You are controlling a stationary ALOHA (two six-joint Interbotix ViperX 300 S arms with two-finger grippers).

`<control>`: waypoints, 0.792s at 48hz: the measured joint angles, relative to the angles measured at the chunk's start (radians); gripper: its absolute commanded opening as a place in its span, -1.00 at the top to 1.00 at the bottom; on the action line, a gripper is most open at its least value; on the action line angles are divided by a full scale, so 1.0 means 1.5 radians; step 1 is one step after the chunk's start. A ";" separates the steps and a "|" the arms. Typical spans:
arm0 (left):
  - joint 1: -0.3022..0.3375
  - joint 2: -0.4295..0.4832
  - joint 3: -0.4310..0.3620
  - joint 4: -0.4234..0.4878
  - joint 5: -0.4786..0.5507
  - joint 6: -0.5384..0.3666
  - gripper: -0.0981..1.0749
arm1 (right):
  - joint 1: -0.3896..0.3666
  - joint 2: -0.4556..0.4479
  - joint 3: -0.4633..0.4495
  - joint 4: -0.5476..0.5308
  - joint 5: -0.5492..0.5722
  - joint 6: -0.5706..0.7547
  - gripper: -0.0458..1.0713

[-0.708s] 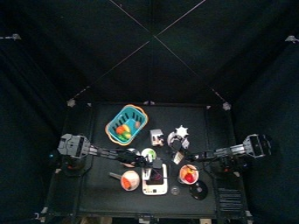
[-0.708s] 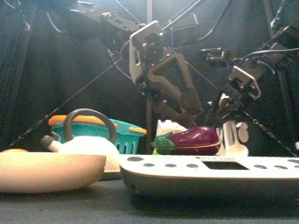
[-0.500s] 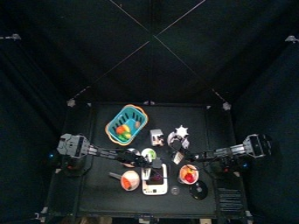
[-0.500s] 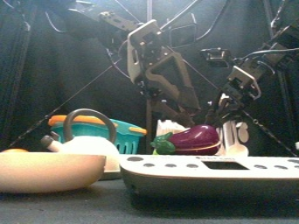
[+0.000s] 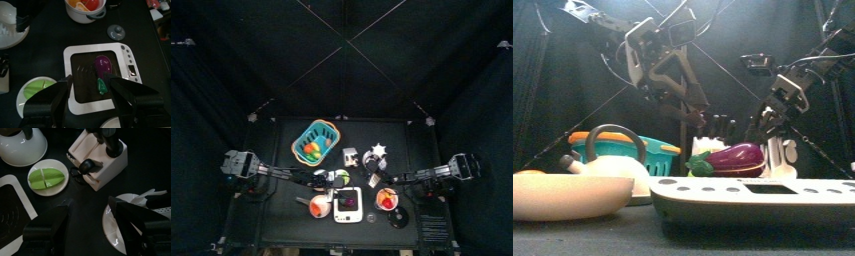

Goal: Grab eggplant

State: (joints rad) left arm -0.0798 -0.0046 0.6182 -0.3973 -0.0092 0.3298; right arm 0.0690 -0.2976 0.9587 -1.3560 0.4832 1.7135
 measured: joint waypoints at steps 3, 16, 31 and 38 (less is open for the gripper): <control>0.000 -0.015 0.022 0.000 -0.027 0.001 -0.66 | 0.005 -0.001 0.000 0.004 0.000 0.000 -0.71; 0.004 -0.077 0.089 0.004 -0.079 0.004 -0.66 | 0.034 -0.016 0.000 0.072 0.000 -0.001 -0.71; 0.020 -0.184 0.157 0.017 -0.082 0.004 -0.66 | 0.090 -0.049 -0.027 0.139 0.000 0.000 -0.71; 0.017 -0.231 0.213 0.009 -0.088 0.001 -0.66 | 0.109 -0.064 -0.042 0.176 0.001 0.000 -0.71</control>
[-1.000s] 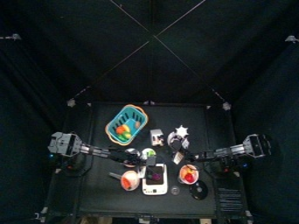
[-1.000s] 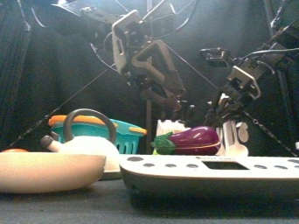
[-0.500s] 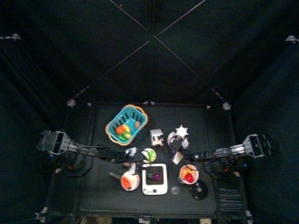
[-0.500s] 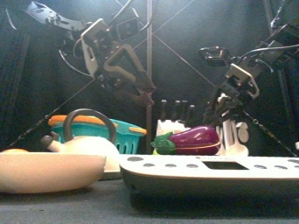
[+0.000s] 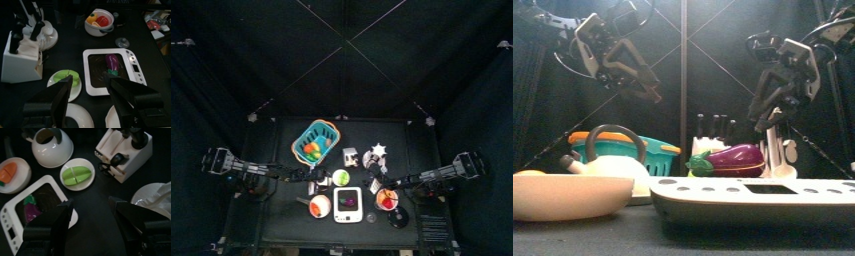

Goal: Grab eggplant

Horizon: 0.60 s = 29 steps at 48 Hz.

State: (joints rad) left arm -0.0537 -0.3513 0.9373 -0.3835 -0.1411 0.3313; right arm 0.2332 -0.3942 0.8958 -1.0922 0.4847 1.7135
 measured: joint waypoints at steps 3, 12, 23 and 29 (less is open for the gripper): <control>-0.002 -0.024 0.024 -0.006 -0.008 0.000 -0.66 | 0.012 -0.006 -0.006 0.011 0.000 0.000 -0.71; -0.006 -0.077 0.065 -0.011 -0.021 0.000 -0.66 | 0.059 -0.001 -0.021 0.004 -0.003 -0.001 -0.71; -0.007 -0.090 0.086 -0.013 -0.045 0.000 -0.66 | 0.104 0.051 -0.041 -0.042 -0.028 0.000 -0.71; -0.013 -0.090 0.087 -0.013 -0.053 0.000 -0.66 | 0.114 0.106 -0.060 -0.074 -0.050 -0.001 -0.71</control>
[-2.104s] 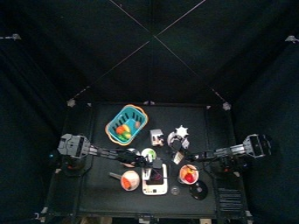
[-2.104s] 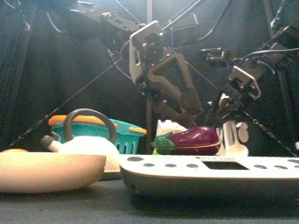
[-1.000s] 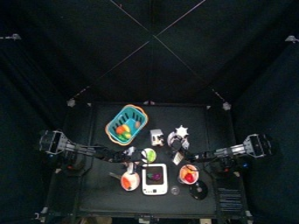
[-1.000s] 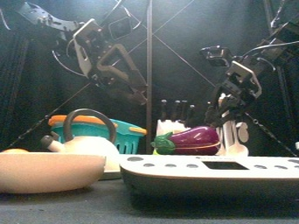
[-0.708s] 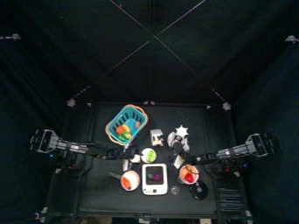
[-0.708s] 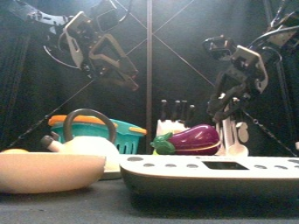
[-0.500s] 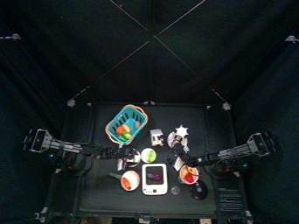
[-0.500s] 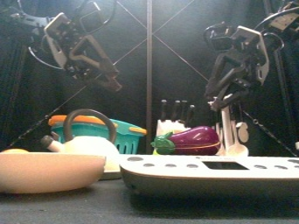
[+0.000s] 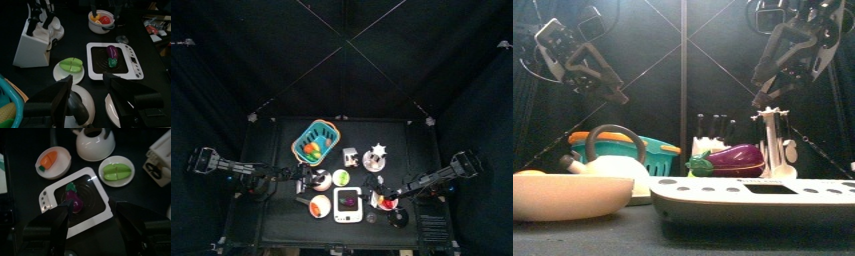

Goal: Grab eggplant

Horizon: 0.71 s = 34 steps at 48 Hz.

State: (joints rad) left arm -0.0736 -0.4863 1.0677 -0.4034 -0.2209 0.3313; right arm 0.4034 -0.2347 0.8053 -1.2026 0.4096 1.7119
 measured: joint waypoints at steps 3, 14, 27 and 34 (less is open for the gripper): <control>-0.002 0.000 0.002 -0.001 -0.001 0.000 -0.66 | 0.000 0.029 -0.014 -0.025 -0.005 0.000 -0.71; -0.007 0.001 0.011 -0.001 -0.002 0.000 -0.66 | 0.001 0.108 -0.059 -0.060 -0.013 0.000 -0.71; -0.019 -0.011 0.012 -0.001 -0.007 0.000 -0.66 | 0.001 0.174 -0.088 -0.030 -0.014 0.000 -0.73; -0.024 -0.017 0.017 -0.001 -0.019 0.000 -0.66 | 0.001 0.182 -0.089 -0.026 -0.014 0.000 -0.73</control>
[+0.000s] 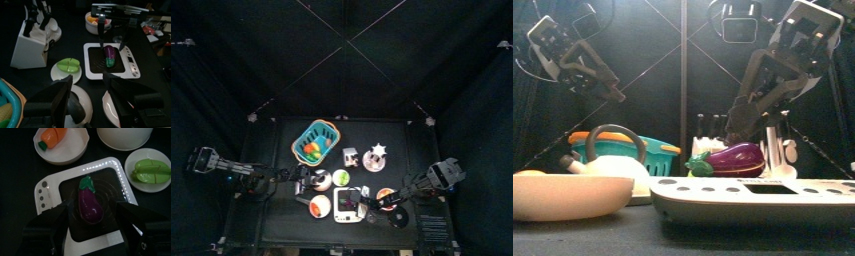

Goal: Grab eggplant

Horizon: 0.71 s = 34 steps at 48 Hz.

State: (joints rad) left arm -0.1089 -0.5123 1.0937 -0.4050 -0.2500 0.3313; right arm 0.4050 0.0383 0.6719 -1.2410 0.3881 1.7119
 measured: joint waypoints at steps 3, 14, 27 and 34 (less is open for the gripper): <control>0.000 -0.001 0.003 0.000 -0.001 0.000 -0.66 | 0.000 0.005 -0.002 0.000 -0.001 0.001 -0.73; 0.000 -0.002 0.003 0.000 -0.004 -0.001 -0.66 | -0.003 0.044 -0.014 -0.001 -0.014 0.000 -0.70; -0.001 -0.002 0.004 0.000 -0.008 0.000 -0.66 | -0.005 0.061 -0.019 -0.003 -0.014 -0.001 -0.42; -0.001 -0.002 0.005 0.000 -0.009 0.000 -0.66 | -0.005 0.061 -0.019 -0.002 -0.014 -0.001 -0.19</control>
State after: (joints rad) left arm -0.1104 -0.5154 1.1014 -0.4050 -0.2638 0.3313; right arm 0.3973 0.1304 0.6427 -1.2441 0.3666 1.7104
